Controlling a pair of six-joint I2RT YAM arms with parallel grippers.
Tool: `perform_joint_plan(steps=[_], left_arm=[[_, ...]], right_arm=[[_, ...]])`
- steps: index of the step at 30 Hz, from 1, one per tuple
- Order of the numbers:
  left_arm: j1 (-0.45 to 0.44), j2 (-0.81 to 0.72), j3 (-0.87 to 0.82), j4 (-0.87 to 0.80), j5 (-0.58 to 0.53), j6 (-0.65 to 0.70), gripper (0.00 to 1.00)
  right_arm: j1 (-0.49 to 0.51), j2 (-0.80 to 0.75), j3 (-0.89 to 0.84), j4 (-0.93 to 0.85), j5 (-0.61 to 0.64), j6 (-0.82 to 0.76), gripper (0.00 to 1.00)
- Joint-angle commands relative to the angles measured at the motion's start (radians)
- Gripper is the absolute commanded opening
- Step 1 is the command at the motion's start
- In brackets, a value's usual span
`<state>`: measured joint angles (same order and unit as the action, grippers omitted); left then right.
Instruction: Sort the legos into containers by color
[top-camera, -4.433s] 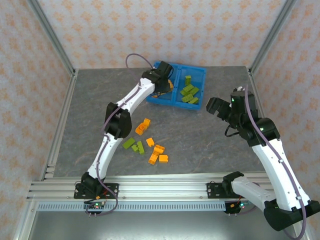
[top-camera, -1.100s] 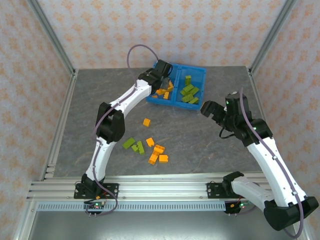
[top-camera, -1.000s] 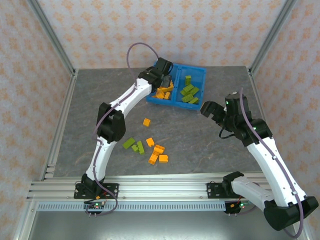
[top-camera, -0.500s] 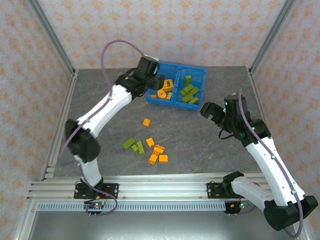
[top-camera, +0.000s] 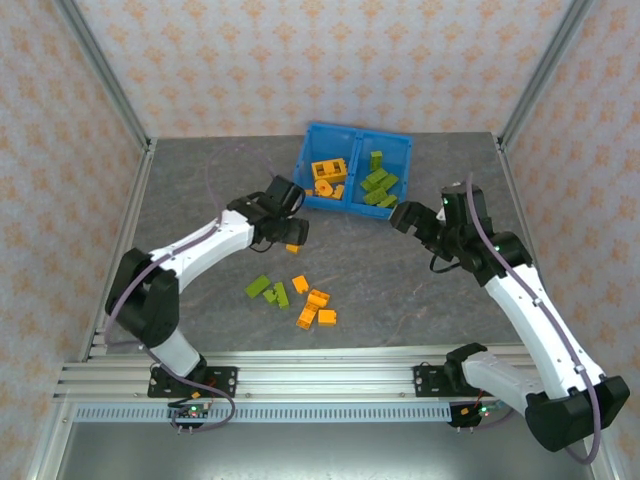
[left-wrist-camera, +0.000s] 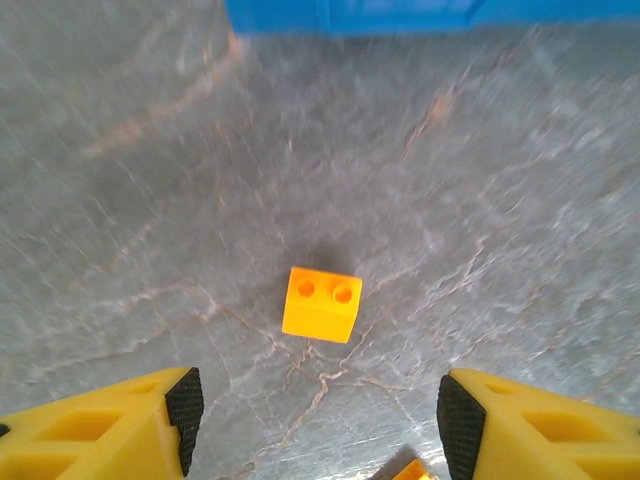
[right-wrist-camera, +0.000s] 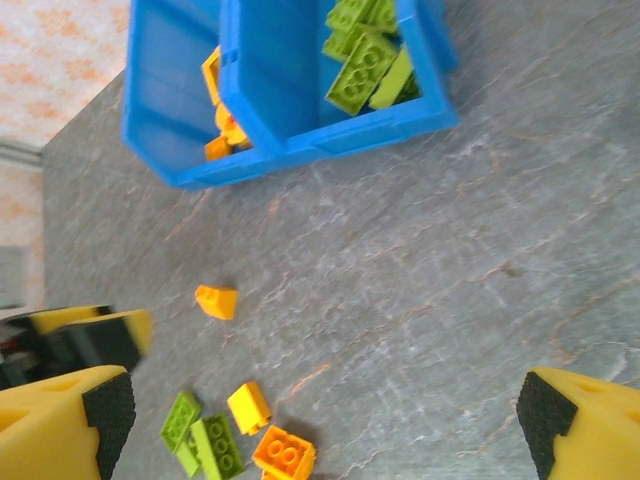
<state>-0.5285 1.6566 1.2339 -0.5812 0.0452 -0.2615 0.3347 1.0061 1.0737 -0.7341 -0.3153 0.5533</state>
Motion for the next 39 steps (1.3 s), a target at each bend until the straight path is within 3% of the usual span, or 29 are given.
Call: perform_joint_plan(steps=[1, 13, 21, 24, 28, 33, 39], left_arm=[[0.005, 0.059, 0.007, 0.055, 0.023, -0.023, 0.66], [0.021, 0.247, 0.049, 0.1, -0.016, 0.034, 0.64], [0.042, 0.29, 0.043, 0.129, 0.016, 0.033, 0.37], [0.044, 0.271, 0.043, 0.123, 0.02, 0.025, 0.31], [0.041, 0.166, 0.071, 0.078, 0.015, 0.009, 0.31], [0.04, 0.044, 0.2, 0.025, -0.046, 0.043, 0.31], [0.042, 0.135, 0.463, 0.027, -0.1, 0.106, 0.31]], right_arm=[[0.0, -0.001, 0.007, 0.053, -0.08, -0.008, 0.99], [0.0, -0.027, 0.009, 0.003, -0.034, -0.015, 0.99], [0.0, -0.026, 0.003, 0.003, -0.021, -0.006, 0.99], [-0.001, -0.028, 0.002, 0.001, -0.019, -0.005, 0.99], [0.0, -0.031, 0.006, -0.009, -0.01, -0.009, 0.99], [-0.001, -0.029, 0.0, 0.005, -0.005, 0.001, 0.99], [-0.001, -0.032, 0.002, 0.003, -0.002, 0.011, 0.99]])
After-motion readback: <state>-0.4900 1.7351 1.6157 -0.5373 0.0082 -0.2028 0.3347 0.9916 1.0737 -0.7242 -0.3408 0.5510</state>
